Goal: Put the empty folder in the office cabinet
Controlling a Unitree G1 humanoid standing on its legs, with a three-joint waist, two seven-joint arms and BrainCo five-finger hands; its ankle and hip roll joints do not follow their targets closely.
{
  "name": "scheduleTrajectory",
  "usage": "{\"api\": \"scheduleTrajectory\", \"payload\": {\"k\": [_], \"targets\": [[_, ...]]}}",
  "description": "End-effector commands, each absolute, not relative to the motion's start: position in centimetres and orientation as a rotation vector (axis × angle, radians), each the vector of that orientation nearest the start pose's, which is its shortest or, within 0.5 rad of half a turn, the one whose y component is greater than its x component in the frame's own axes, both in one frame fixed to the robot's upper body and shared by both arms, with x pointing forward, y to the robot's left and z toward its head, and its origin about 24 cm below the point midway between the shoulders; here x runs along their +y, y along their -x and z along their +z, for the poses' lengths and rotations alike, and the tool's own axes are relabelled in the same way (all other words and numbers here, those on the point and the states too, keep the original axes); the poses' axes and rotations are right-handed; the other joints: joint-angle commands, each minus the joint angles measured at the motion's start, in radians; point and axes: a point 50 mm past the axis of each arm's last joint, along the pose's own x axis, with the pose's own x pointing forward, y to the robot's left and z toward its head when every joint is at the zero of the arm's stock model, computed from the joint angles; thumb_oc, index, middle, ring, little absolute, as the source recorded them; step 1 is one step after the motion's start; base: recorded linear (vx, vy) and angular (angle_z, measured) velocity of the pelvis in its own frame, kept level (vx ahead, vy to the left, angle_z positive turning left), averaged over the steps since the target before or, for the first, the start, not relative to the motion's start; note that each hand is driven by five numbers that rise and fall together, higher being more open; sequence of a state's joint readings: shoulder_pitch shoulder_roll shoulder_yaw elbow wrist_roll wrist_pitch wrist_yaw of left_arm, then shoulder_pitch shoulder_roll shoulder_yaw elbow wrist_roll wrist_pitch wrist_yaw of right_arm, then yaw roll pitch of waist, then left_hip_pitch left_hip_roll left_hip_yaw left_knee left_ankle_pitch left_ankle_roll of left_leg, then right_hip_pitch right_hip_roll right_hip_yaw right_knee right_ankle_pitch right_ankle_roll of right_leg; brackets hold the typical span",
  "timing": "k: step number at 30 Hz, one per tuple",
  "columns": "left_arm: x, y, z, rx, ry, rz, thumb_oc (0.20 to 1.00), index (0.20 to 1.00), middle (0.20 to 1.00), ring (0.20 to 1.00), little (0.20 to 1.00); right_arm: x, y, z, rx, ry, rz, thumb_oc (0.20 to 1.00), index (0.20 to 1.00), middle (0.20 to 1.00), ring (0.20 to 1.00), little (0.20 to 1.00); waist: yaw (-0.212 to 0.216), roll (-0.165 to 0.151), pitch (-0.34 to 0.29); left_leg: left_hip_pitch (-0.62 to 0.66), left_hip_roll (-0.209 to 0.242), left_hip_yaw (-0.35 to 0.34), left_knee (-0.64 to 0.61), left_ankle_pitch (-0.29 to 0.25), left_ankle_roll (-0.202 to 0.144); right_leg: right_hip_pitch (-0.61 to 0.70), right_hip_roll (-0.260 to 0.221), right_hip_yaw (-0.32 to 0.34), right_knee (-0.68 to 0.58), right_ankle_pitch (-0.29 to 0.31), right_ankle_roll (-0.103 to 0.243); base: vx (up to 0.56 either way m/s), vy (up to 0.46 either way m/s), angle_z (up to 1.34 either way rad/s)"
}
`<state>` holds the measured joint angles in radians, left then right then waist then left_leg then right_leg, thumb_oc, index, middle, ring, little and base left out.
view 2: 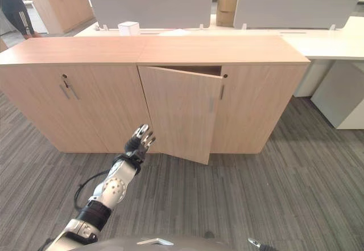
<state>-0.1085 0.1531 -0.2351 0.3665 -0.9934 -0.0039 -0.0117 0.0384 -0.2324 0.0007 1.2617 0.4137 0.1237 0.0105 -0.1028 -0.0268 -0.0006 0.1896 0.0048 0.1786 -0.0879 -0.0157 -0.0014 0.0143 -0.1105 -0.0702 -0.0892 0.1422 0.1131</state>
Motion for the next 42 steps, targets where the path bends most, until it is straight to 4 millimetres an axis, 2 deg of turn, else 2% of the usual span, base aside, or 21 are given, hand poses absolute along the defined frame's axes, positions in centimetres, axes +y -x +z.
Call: {"api": "scheduleTrajectory", "payload": {"k": [1,2,6,8,10,11,13,15,16,17,18,19,21,22,23,25,27,28,31,37,42], "targets": [[14.3,-26.7,-1.4,0.307,0.674,-0.083,1.000,1.000,1.000,1.000,1.000,-23.7,-7.1,-16.7,1.326,-0.186,-0.417,1.000,1.000,1.000,1.000,1.000,0.004,-0.028,-0.002,-0.038,0.052,-0.068,0.001,-0.073,-0.041,0.062,-0.082,-0.010,0.012,-0.102,0.068,0.02,0.001,0.06],[14.9,-25.4,-3.1,0.371,0.648,-0.053,1.000,1.000,1.000,1.000,1.000,-23.3,-7.8,-16.7,1.322,-0.179,-0.400,1.000,1.000,1.000,1.000,1.000,0.019,-0.025,-0.002,-0.038,0.052,-0.079,0.001,-0.072,-0.041,0.069,-0.083,-0.020,0.012,-0.106,0.066,0.02,0.001,0.06],[15.5,-24.0,-5.0,0.451,0.605,-0.019,1.000,1.000,1.000,1.000,1.000,-22.6,-8.5,-16.7,1.321,-0.169,-0.366,1.000,1.000,1.000,1.000,1.000,0.035,-0.020,-0.004,-0.037,0.051,-0.090,0.001,-0.072,-0.041,0.079,-0.083,-0.032,0.012,-0.112,0.063,0.01,0.002,0.21],[16.0,-22.0,-7.5,0.567,0.524,0.002,1.000,1.000,1.000,1.000,1.000,-21.9,-9.1,-16.7,1.319,-0.145,-0.316,1.000,1.000,1.000,1.000,1.000,0.052,-0.016,-0.004,-0.037,0.050,-0.104,0.001,-0.069,-0.040,0.086,-0.085,-0.046,0.013,-0.117,0.061,0.01,0.003,0.22],[16.7,-20.5,-8.9,0.639,0.463,0.015,1.000,1.000,1.000,1.000,1.000,-21.7,-9.3,-16.7,1.323,-0.122,-0.290,1.000,1.000,1.000,1.000,1.000,0.062,-0.012,-0.002,-0.039,0.050,-0.114,0.001,-0.066,-0.039,0.089,-0.085,-0.056,0.015,-0.119,0.059,0.00,0.004,0.09],[16.7,-20.5,-8.9,0.639,0.463,0.015,1.000,1.000,1.000,1.000,1.000,-21.7,-9.3,-16.7,1.323,-0.122,-0.290,1.000,1.000,1.000,1.000,1.000,0.062,-0.012,-0.002,-0.039,0.050,-0.114,0.001,-0.066,-0.039,0.089,-0.085,-0.056,0.015,-0.119,0.059,0.00,0.004,0.07],[17.8,-18.5,-10.7,0.741,0.337,0.016,1.000,1.000,1.000,1.000,1.000,-21.4,-9.5,-16.7,1.322,-0.101,-0.257,1.000,1.000,1.000,1.000,1.000,0.073,-0.008,0.002,-0.045,0.048,-0.127,0.001,-0.060,-0.038,0.090,-0.086,-0.067,0.020,-0.122,0.057,-0.03,0.009,0.17],[19.5,-15.7,-13.2,0.917,0.059,-0.052,1.000,1.000,1.000,1.000,1.000,-21.4,-9.5,-16.7,1.342,0.028,-0.150,1.000,1.000,1.000,1.000,1.000,0.089,-0.002,0.007,-0.058,0.043,-0.146,0.001,-0.051,-0.038,0.087,-0.088,-0.083,0.028,-0.123,0.055,-0.04,0.015,0.21],[19.5,-15.7,-13.2,0.917,0.059,-0.052,1.000,1.000,1.000,1.000,1.000,-21.4,-9.5,-16.7,1.342,0.028,-0.150,1.000,1.000,1.000,1.000,1.000,0.089,-0.002,0.007,-0.058,0.043,-0.146,0.001,-0.051,-0.038,0.087,-0.088,-0.083,0.028,-0.123,0.055,-0.03,0.019,0.21],[20.4,-13.1,-15.0,1.073,-0.119,-0.092,1.000,1.000,1.000,1.000,1.000,-21.5,-9.2,-16.8,1.370,0.177,-0.033,1.000,1.000,1.000,1.000,1.000,0.099,0.002,0.008,-0.062,0.039,-0.158,0.001,-0.048,-0.037,0.091,-0.091,-0.100,0.028,-0.126,0.054,-0.02,0.017,0.18],[20.8,-11.8,-15.7,1.143,-0.131,-0.069,1.000,1.000,1.000,1.000,1.000,-21.6,-9.2,-16.7,1.376,0.212,-0.006,1.000,1.000,1.000,1.000,1.000,0.104,0.002,0.007,-0.066,0.038,-0.162,0.001,-0.046,-0.037,0.092,-0.091,-0.105,0.028,-0.129,0.053,-0.02,0.017,0.18],[20.8,-11.8,-15.7,1.143,-0.131,-0.069,1.000,1.000,1.000,1.000,1.000,-21.6,-9.2,-16.7,1.376,0.212,-0.006,1.000,1.000,1.000,1.000,1.000,0.104,0.002,0.007,-0.066,0.038,-0.162,0.001,-0.046,-0.037,0.092,-0.091,-0.105,0.028,-0.129,0.053,-0.01,0.009,0.22],[21.6,-9.1,-16.6,1.267,-0.167,-0.015,1.000,1.000,1.000,1.000,1.000,-21.8,-9.7,-16.6,1.358,0.252,0.012,1.000,1.000,1.000,1.000,1.000,0.121,0.004,0.009,-0.074,0.035,-0.181,0.001,-0.040,-0.038,0.095,-0.093,-0.124,0.028,-0.132,0.051,-0.01,0.010,0.32],[21.6,-9.1,-16.6,1.266,-0.167,-0.015,1.000,1.000,1.000,1.000,1.000,-21.8,-9.7,-16.6,1.358,0.253,0.012,1.000,1.000,1.000,1.000,1.000,0.120,0.004,0.009,-0.074,0.035,-0.181,0.001,-0.040,-0.038,0.095,-0.093,-0.124,0.028,-0.132,0.051,-0.03,0.004,0.20],[22.0,-7.4,-16.9,1.326,-0.146,0.033,1.000,1.000,1.000,1.000,1.000,-21.8,-9.8,-16.6,1.348,0.262,0.012,1.000,1.000,1.000,1.000,1.000,0.131,0.003,0.010,-0.078,0.034,-0.186,0.001,-0.037,-0.038,0.097,-0.094,-0.133,0.028,-0.132,0.049,-0.02,-0.002,0.22],[22.3,-6.4,-17.0,1.358,-0.129,0.070,1.000,1.000,1.000,1.000,1.000,-21.9,-9.7,-16.6,1.353,0.269,0.014,1.000,1.000,1.000,1.000,1.000,0.136,0.002,0.011,-0.078,0.033,-0.189,0.001,-0.037,-0.038,0.099,-0.095,-0.137,0.026,-0.132,0.049,-0.02,-0.003,0.20],[22.8,-3.8,-17.3,1.435,-0.057,0.171,1.000,1.000,1.000,1.000,1.000,-22.1,-9.1,-16.7,1.375,0.283,0.013,1.000,1.000,1.000,1.000,1.000,0.149,0.000,0.009,-0.080,0.032,-0.195,0.001,-0.036,-0.038,0.104,-0.095,-0.147,0.024,-0.134,0.047,0.00,-0.011,0.06],[23.2,-1.5,-17.3,1.483,0.092,0.337,1.000,1.000,1.000,1.000,1.000,-21.9,-8.5,-16.8,1.397,0.263,0.004,1.000,1.000,1.000,1.000,1.000,0.164,-0.004,0.006,-0.080,0.031,-0.200,0.001,-0.035,-0.038,0.110,-0.096,-0.154,0.021,-0.135,0.046,0.01,-0.015,0.09],[23.1,0.6,-17.4,1.504,0.262,0.498,1.000,1.000,1.000,1.000,1.000,-21.6,-7.9,-17.0,1.417,0.257,0.016,1.000,1.000,1.000,1.000,1.000,0.177,-0.008,0.006,-0.079,0.033,-0.205,0.001,-0.034,-0.038,0.116,-0.094,-0.163,0.019,-0.136,0.045,0.00,-0.014,0.14],[22.6,1.8,-17.4,1.516,0.366,0.581,1.000,1.000,1.000,1.000,1.000,-21.2,-6.8,-17.3,1.458,0.269,0.043,1.000,1.000,1.000,1.000,1.000,0.186,-0.013,0.004,-0.082,0.034,-0.213,0.001,-0.030,-0.039,0.119,-0.091,-0.170,0.019,-0.140,0.042,0.00,-0.011,0.06],[22.4,1.1,-17.5,1.485,0.406,0.613,1.000,1.000,1.000,1.000,1.000,-20.7,-7.1,-17.3,1.449,0.298,0.090,1.000,1.000,1.000,1.000,1.000,0.188,-0.015,0.004,-0.082,0.037,-0.217,0.001,-0.030,-0.043,0.123,-0.087,-0.174,0.014,-0.142,0.040,0.00,-0.020,0.01]]}}
